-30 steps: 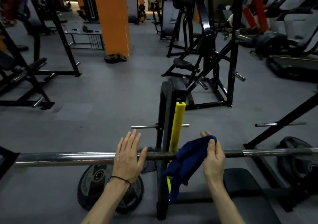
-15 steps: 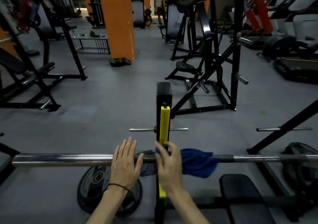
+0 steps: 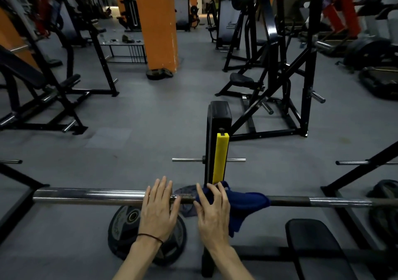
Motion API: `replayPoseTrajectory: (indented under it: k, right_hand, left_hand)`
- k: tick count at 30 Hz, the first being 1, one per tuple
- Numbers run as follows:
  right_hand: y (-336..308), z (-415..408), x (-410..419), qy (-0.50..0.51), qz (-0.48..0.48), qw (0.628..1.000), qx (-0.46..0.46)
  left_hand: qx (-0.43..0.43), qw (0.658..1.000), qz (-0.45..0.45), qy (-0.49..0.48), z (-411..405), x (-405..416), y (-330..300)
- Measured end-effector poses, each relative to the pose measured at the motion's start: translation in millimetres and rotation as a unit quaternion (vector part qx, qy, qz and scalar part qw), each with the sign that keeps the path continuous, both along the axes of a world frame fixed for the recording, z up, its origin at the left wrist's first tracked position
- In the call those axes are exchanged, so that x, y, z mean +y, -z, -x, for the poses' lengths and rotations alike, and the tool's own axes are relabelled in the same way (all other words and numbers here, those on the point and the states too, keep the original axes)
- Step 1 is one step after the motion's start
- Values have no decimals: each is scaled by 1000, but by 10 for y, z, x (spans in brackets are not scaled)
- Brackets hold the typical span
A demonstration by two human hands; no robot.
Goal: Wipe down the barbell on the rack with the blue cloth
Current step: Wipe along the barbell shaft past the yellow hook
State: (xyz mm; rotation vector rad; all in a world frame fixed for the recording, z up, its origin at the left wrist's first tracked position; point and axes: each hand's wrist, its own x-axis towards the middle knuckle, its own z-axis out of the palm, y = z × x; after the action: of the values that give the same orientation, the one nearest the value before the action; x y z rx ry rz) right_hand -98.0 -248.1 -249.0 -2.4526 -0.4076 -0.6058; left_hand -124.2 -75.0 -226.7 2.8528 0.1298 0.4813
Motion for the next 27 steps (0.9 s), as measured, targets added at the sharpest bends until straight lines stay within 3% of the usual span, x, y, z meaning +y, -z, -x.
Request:
replayPoseTrajectory:
  k: [5, 14, 19, 24, 27]
  right_hand:
    - [111, 9, -127, -63, 95, 993, 22]
    - [-2, 4, -574, -133, -61, 989, -11]
    - [66, -12, -904, -112, -103, 988, 10]
    - [92, -119, -1205, -67, -88, 994, 13]
    - [70, -254, -1390, -7, -79, 997, 16]
  left_hand:
    - [-2, 1000, -5, 15, -40, -58, 69]
    - [-6, 998, -5, 54, -106, -344, 113]
    - [-9, 997, 10, 77, -109, -671, 82]
    - [-20, 995, 59, 73, -279, -946, 18]
    - [-38, 996, 24, 73, -367, -908, -79]
